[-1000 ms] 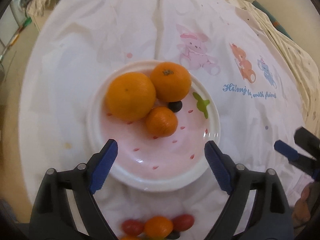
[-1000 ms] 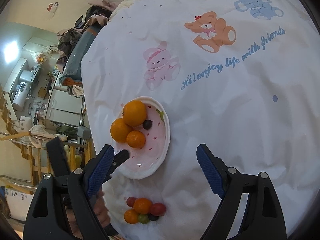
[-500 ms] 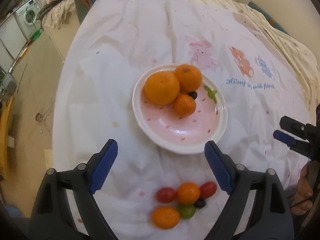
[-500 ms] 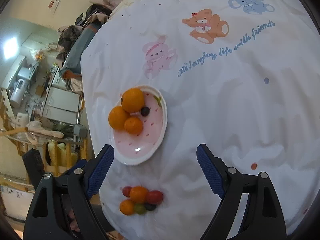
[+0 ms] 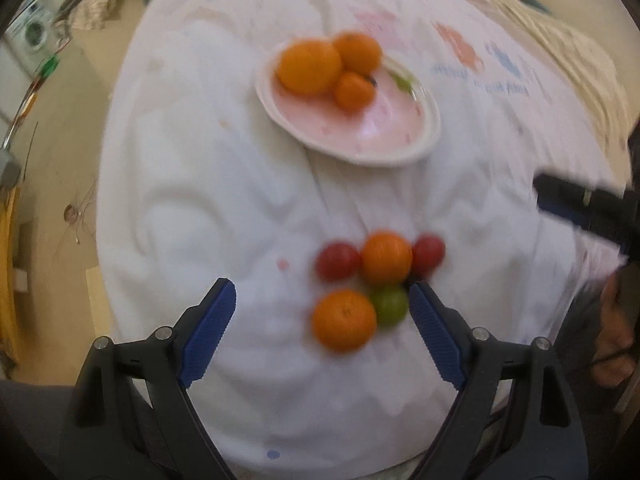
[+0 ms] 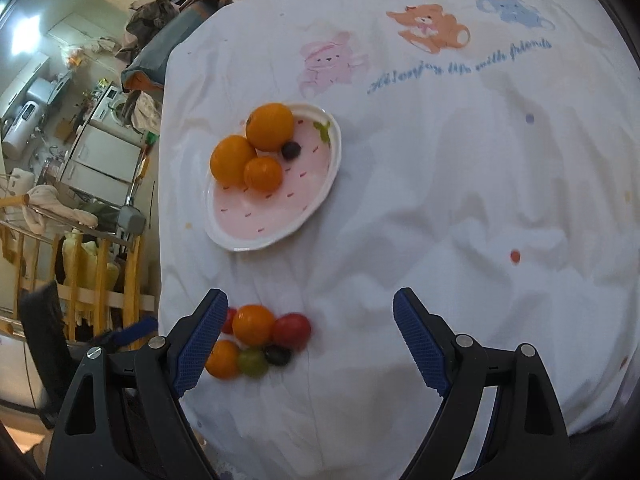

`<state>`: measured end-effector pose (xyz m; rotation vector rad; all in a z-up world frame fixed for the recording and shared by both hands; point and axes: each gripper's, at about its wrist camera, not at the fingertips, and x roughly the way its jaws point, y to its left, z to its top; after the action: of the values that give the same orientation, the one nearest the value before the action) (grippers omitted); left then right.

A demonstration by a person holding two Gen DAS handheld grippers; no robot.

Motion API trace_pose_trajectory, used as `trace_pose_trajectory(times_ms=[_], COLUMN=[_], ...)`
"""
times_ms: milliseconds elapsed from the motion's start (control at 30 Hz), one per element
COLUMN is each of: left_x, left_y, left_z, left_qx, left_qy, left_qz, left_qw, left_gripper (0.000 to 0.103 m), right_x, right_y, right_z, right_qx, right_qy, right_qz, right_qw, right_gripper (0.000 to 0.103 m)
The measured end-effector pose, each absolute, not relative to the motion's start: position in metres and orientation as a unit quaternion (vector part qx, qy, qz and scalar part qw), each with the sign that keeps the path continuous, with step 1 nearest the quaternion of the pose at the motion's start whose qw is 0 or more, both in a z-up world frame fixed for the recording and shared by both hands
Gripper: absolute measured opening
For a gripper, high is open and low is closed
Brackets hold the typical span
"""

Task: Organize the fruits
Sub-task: 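Withdraw both open grippers back toward the remaining fruit, then grasp the mandarin on the duvet with the left gripper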

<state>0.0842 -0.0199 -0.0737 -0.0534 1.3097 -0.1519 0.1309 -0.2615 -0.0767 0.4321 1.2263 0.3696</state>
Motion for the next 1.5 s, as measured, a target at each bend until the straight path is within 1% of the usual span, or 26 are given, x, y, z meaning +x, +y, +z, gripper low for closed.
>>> trace_pose_trajectory(times_ms=[33, 100, 267, 333, 400, 433, 500, 567, 600, 667, 733, 767, 1033, 1300, 1500], left_x=[0.082, 0.078, 0.076, 0.074, 0.074, 0.075, 0.075, 0.077, 0.077, 0.078, 0.078, 0.079, 0.078, 0.081, 0.085], left_y=[-0.023, -0.026, -0.027, -0.029, -0.031, -0.032, -0.031, -0.031, -0.031, -0.029, -0.026, -0.025, -0.019, 0.001, 0.013], left_z=[-0.078, -0.084, -0.089, -0.091, -0.094, -0.096, -0.099, -0.101, -0.102, -0.103, -0.105, -0.105, -0.094, -0.057, -0.047], left_qx=[-0.019, -0.023, -0.048, -0.04, -0.036, -0.038, -0.045, -0.047, -0.05, -0.056, -0.063, -0.061, -0.052, -0.064, -0.082], left_qy=[0.614, 0.622, 0.623, 0.623, 0.626, 0.63, 0.635, 0.638, 0.639, 0.643, 0.647, 0.648, 0.635, 0.568, 0.543], left_qz=[-0.073, -0.078, -0.085, -0.088, -0.091, -0.092, -0.093, -0.092, -0.091, -0.092, -0.092, -0.088, -0.077, -0.039, -0.016], left_qw=[0.785, 0.779, 0.776, 0.776, 0.774, 0.77, 0.765, 0.763, 0.762, 0.758, 0.755, 0.754, 0.767, 0.82, 0.836], left_gripper=[0.085, 0.078, 0.078, 0.075, 0.065, 0.064, 0.058, 0.057, 0.053, 0.049, 0.043, 0.038, 0.035, 0.035, 0.035], right_x=[0.128, 0.124, 0.118, 0.119, 0.119, 0.119, 0.118, 0.118, 0.118, 0.119, 0.121, 0.121, 0.121, 0.122, 0.123], right_y=[-0.262, -0.262, -0.267, -0.272, -0.276, -0.278, -0.281, -0.282, -0.282, -0.281, -0.281, -0.28, -0.277, -0.276, -0.27], right_z=[-0.077, -0.079, -0.088, -0.091, -0.093, -0.093, -0.094, -0.095, -0.096, -0.097, -0.099, -0.1, -0.1, -0.103, -0.106], right_qx=[0.202, 0.206, 0.198, 0.2, 0.205, 0.208, 0.214, 0.215, 0.215, 0.214, 0.215, 0.216, 0.218, 0.219, 0.208], right_qy=[0.567, 0.569, 0.581, 0.583, 0.583, 0.583, 0.582, 0.583, 0.584, 0.586, 0.588, 0.589, 0.59, 0.595, 0.601], right_qz=[0.168, 0.163, 0.135, 0.126, 0.119, 0.116, 0.113, 0.112, 0.112, 0.113, 0.114, 0.115, 0.121, 0.118, 0.12], right_qw=[0.781, 0.779, 0.778, 0.777, 0.777, 0.777, 0.776, 0.776, 0.775, 0.774, 0.772, 0.77, 0.768, 0.765, 0.762], right_gripper=[0.087, 0.087, 0.087, 0.087, 0.087, 0.087, 0.087, 0.087, 0.087, 0.087, 0.087, 0.087, 0.087, 0.087, 0.087])
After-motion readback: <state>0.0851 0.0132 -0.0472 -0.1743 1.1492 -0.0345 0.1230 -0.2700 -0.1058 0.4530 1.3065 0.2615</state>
